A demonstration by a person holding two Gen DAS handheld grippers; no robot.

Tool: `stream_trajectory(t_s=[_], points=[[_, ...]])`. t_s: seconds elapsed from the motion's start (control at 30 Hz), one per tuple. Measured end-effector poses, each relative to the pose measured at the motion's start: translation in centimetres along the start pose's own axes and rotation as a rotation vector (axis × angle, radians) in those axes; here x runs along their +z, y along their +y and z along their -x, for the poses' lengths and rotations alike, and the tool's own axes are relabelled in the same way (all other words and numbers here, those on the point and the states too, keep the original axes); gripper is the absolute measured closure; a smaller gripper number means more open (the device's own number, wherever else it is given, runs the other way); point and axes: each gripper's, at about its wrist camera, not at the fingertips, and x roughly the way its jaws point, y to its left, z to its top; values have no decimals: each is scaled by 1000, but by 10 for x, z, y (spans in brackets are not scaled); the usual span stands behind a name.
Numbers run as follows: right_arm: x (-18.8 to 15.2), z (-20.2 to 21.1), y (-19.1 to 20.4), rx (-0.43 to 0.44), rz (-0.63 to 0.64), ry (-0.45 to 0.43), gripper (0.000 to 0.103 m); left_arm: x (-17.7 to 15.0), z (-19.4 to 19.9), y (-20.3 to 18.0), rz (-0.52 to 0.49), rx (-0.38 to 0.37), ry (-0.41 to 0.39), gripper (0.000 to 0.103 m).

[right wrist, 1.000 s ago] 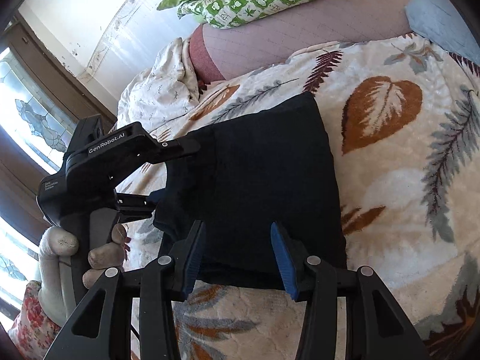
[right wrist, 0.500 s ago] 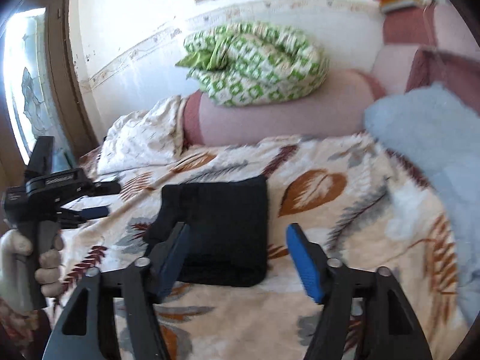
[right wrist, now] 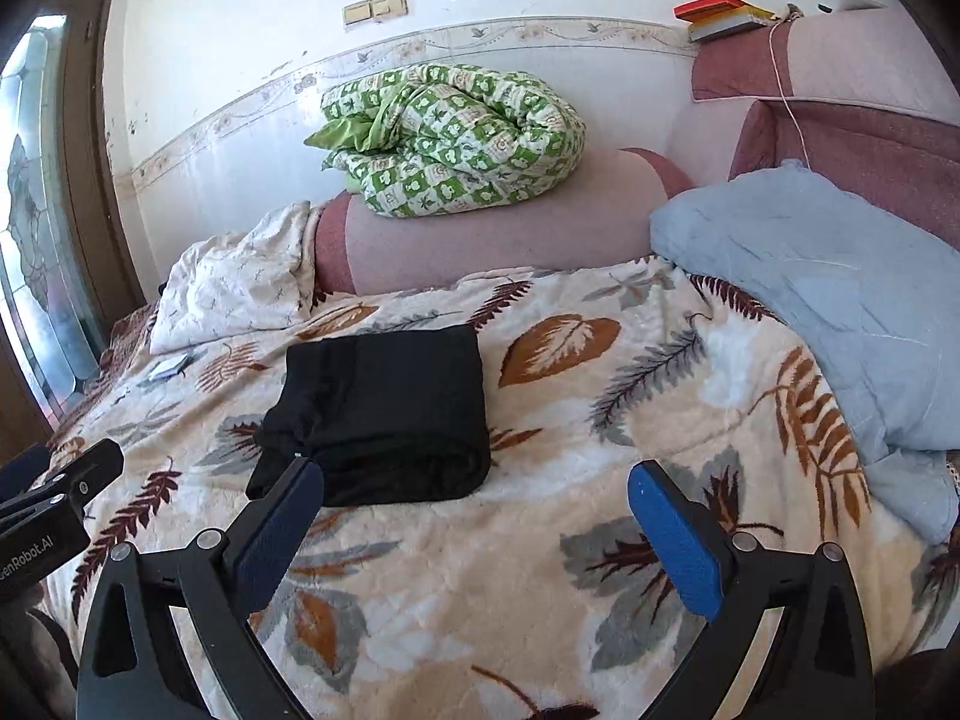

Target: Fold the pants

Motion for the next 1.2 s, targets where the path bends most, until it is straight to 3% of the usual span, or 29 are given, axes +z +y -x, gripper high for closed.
stream_trajectory(t_s=[0.17, 0.33, 0.43, 1.2], points=[[-9, -10, 0, 23, -41, 72, 0, -5, -4, 0, 28, -60, 67, 6], [-13, -12, 6, 18, -19, 93, 0, -13, -13, 0, 44, -34, 134, 5], [-16, -15, 10, 21, -12, 111, 0, -17, -18, 1, 56, -64, 176, 5], [-25, -25, 24, -23, 58, 171, 0, -31, -30, 3, 54, -121, 262, 5]])
